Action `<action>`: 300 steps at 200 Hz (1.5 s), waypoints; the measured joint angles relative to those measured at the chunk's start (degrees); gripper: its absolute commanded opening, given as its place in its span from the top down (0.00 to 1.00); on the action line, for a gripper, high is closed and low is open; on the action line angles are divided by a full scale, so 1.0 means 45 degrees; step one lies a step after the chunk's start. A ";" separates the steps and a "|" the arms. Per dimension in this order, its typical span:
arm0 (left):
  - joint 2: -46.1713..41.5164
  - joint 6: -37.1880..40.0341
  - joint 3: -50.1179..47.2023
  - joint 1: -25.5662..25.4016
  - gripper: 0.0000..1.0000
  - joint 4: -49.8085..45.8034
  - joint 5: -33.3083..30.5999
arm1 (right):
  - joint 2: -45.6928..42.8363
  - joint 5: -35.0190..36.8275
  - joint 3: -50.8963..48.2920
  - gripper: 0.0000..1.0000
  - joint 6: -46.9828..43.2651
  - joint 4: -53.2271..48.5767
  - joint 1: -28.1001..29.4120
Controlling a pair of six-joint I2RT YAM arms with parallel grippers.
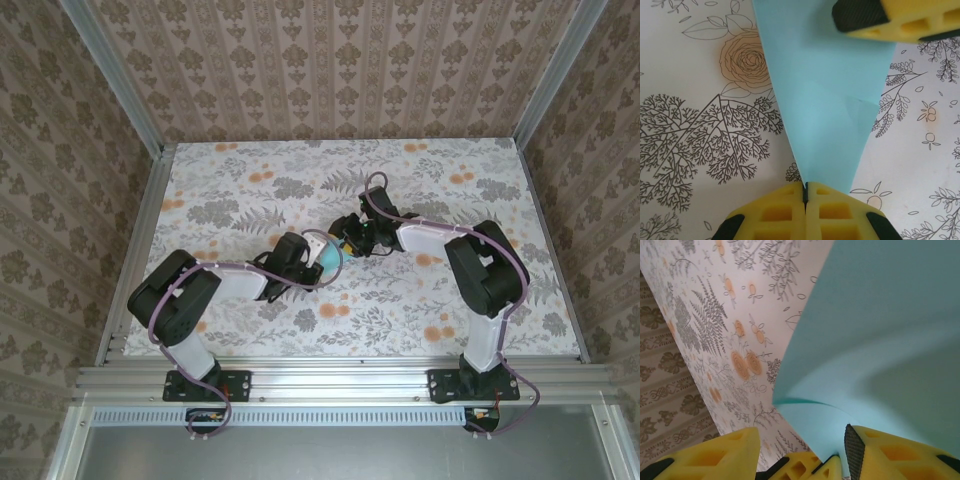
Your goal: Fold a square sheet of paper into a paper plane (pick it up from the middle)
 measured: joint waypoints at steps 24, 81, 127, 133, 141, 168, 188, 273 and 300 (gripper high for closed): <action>0.0000 0.0306 0.0000 -0.0151 0.97 0.0029 -0.0355 | 0.0379 -0.0267 0.0005 0.47 0.0505 0.0282 0.0000; 0.0063 0.0826 0.0000 -0.0554 0.98 0.0146 -0.1195 | 0.0860 -0.0680 0.0282 0.45 0.1185 0.0753 0.0121; 0.0092 0.1078 0.0019 -0.0831 0.98 0.0160 -0.1812 | 0.0952 -0.0476 0.0971 0.53 0.0806 -0.0126 0.0257; 0.0097 0.1117 0.0024 -0.0855 0.98 0.0160 -0.1880 | 0.0952 -0.0374 0.1064 0.54 0.0690 -0.0369 0.0277; 0.0097 0.1151 0.0024 -0.0865 0.98 0.0160 -0.1957 | 0.0952 -0.0223 0.1224 0.57 0.0544 -0.0714 0.0306; 0.0102 0.1166 0.0044 -0.0928 0.98 0.0151 -0.2152 | 0.0952 0.0325 0.1676 0.65 -0.0010 -0.1812 0.0413; 0.0126 0.1166 0.0068 -0.0942 0.98 0.0151 -0.2278 | 0.0952 0.0699 0.1875 0.71 -0.0321 -0.2492 0.0505; 0.0131 0.1166 0.0073 -0.0957 0.96 0.0151 -0.2691 | 0.0952 0.1443 0.2225 0.85 -0.0622 -0.3628 0.0913; 0.0131 0.1151 0.0073 -0.1001 0.86 0.0126 -0.2764 | 0.0952 0.1501 0.2195 0.95 -0.0602 -0.3609 0.0947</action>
